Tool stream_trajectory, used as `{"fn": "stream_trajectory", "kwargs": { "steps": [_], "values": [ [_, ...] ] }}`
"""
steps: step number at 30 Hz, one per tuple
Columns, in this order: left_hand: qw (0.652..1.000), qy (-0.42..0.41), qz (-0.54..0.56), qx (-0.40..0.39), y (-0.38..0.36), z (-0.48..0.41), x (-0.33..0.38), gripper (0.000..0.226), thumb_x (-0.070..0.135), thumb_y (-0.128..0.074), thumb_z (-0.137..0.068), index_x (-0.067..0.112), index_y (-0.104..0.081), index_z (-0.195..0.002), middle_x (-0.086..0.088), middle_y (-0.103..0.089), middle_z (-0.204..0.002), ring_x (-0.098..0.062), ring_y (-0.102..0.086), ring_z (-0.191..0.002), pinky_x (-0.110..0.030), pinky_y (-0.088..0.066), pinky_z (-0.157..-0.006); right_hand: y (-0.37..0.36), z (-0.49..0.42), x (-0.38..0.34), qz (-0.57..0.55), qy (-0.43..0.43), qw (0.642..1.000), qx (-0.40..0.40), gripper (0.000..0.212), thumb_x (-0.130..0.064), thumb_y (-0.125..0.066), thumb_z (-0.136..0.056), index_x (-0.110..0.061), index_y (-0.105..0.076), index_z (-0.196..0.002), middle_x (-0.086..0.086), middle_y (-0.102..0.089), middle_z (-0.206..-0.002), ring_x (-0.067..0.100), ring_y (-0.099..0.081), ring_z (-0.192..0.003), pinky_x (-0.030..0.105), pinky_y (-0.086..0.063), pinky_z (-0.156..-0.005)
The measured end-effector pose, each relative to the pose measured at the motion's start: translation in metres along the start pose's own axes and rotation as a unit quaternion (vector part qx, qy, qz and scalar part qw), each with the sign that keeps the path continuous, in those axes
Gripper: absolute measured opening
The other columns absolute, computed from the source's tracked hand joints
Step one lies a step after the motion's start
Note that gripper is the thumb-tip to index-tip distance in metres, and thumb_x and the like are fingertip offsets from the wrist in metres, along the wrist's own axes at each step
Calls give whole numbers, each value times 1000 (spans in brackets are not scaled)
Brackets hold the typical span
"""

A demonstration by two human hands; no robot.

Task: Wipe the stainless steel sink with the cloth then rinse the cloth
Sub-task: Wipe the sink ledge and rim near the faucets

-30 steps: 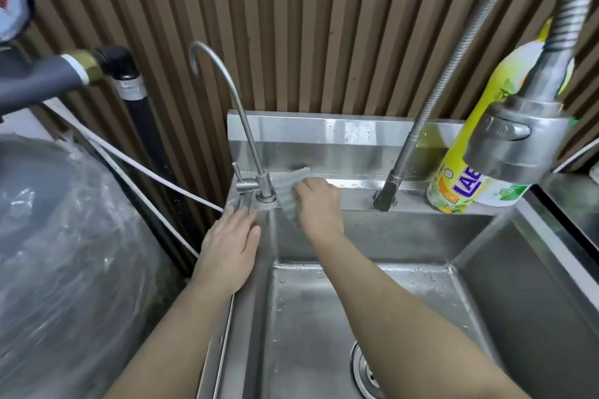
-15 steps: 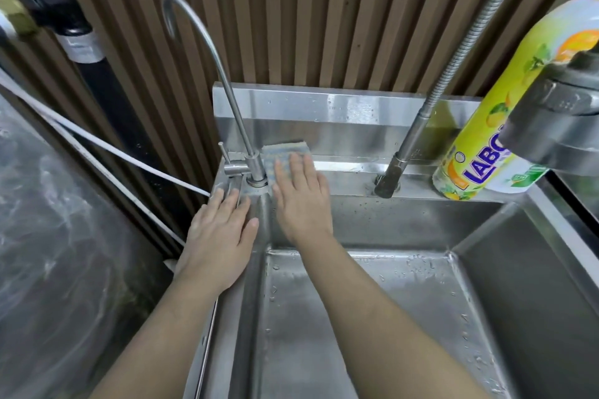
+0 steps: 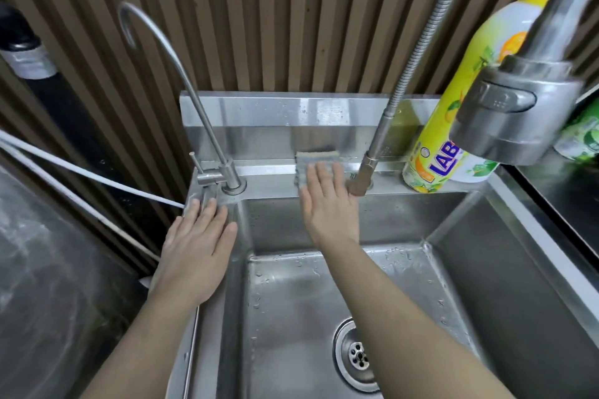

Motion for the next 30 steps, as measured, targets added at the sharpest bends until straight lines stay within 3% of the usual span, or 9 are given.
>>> {"fn": "stream_trajectory", "kwargs": {
  "steps": [3, 5, 8, 11, 14, 19, 25, 28, 30],
  "values": [
    [1000, 3, -12, -11, -2, -2, 1, 80, 57, -2, -80, 19, -36, -141, 3, -23, -154, -17, -6, -144, -36, -7, -114, -4, -4, 11, -5, -108, 993, -38, 63, -43, 0, -93, -16, -12, -149, 3, -12, -159, 26, 2, -146, 44, -6, -113],
    [1000, -1, -17, -3, 0, -2, 2, 83, 56, -1, -78, 17, -40, -139, 1, -28, -152, -20, -12, -144, -38, -11, -113, -7, -10, -22, 5, -68, 995, -70, 57, -42, -10, -99, -15, -6, -150, 6, -3, -159, 29, 8, -145, 50, -2, -114],
    [1000, -4, -14, 5, 1, -1, 1, 84, 55, -1, -77, 15, -44, -137, 0, -33, -150, -22, -16, -143, -38, -14, -112, -7, -3, -38, -3, 28, 996, -80, 55, -44, -11, -99, -21, -5, -150, 1, -2, -159, 25, 11, -145, 46, 7, -115],
    [1000, -4, -3, 4, 0, -1, 1, 85, 56, 1, -77, 17, -43, -138, 1, -31, -151, -20, -12, -144, -38, -12, -112, -1, -1, 7, -20, -60, 997, -53, 55, -43, -15, -100, -20, -11, -150, -1, -7, -159, 23, 8, -145, 42, -7, -114],
    [1000, -4, -9, -2, -2, -2, 0, 85, 55, 4, -76, 18, -39, -140, 3, -27, -152, -17, -8, -144, -36, -9, -113, -1, -10, 0, -5, -107, 993, -58, 57, -44, -12, -99, -17, -9, -150, 3, -4, -159, 27, 8, -145, 49, -6, -114],
    [1000, 1, 14, 1, -1, -2, -1, 81, 55, 1, -78, 18, -39, -139, 4, -28, -152, -14, -9, -144, -36, -8, -114, -11, -5, -58, -19, 109, 988, -107, 51, -42, -14, -101, -26, -8, -149, -2, -5, -159, 23, 10, -145, 45, 9, -115],
    [999, 7, 37, -10, 1, -2, 0, 66, 45, -11, -85, 20, -37, -140, 6, -24, -153, -13, -6, -144, -33, -5, -114, -4, -10, -8, 13, -30, 996, -78, 55, -41, -5, -99, -20, -9, -150, -3, -8, -159, 26, 5, -145, 47, -2, -115],
    [994, 12, 105, -19, 6, 0, -4, 56, 40, -23, -92, 15, -40, -138, 1, -28, -152, -14, -9, -143, -30, -5, -114, -14, -8, -76, -16, 95, 989, -114, 51, -38, -15, -101, -21, -12, -149, -3, -10, -159, 26, 4, -145, 47, 2, -116],
    [994, -12, 113, -3, 16, 5, -5, 59, 39, -25, -87, 11, -42, -137, -2, -33, -149, -16, -15, -142, -29, -7, -114, -10, -7, -87, -40, 170, 979, -108, 48, -38, -21, -101, -24, -27, -146, -4, -26, -155, 25, -10, -145, 45, -10, -116]
  ]
}}
Point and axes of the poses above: each hand's wrist, its own z-axis away from the middle knuckle, its own y-axis out of the back of the hand, x = y × z, the point moved 9 cm from there along -z, towards the middle knuckle
